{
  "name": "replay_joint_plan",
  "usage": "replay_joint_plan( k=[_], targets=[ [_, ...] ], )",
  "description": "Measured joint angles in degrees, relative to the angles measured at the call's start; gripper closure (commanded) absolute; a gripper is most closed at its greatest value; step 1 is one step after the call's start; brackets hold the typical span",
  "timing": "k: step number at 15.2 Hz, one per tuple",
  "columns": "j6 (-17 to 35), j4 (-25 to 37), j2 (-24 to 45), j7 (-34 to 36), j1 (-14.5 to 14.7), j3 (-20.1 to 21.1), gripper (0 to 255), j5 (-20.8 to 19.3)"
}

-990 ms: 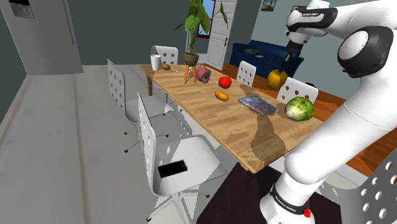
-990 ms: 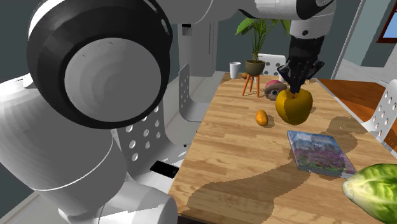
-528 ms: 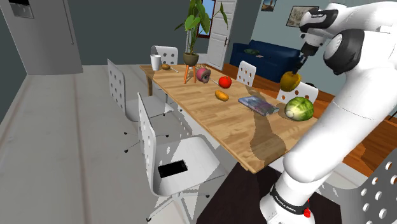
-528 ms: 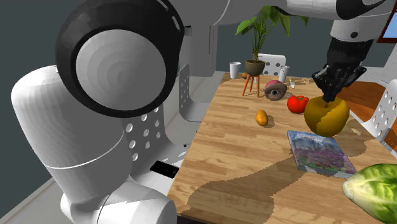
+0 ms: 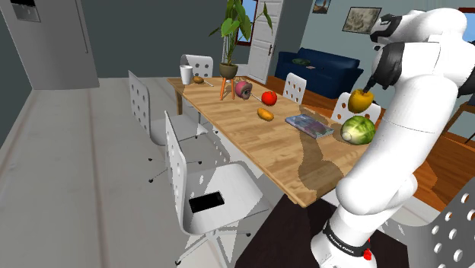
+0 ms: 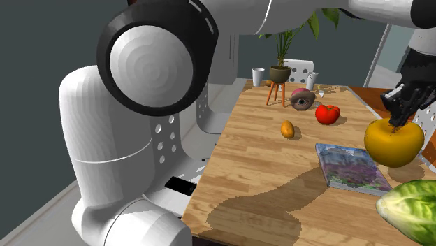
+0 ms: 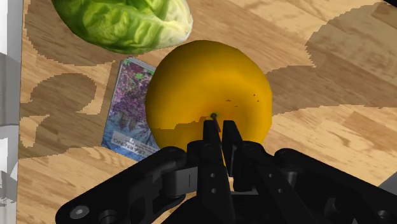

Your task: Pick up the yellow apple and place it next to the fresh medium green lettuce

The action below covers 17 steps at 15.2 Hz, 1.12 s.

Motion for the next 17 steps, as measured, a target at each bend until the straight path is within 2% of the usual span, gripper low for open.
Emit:
replay_joint_plan(
  k=[17],
  targets=[
    [13.43, -14.65, -2.08, -0.85, 1.49, 0.52, 255, -1.25]
  ],
)
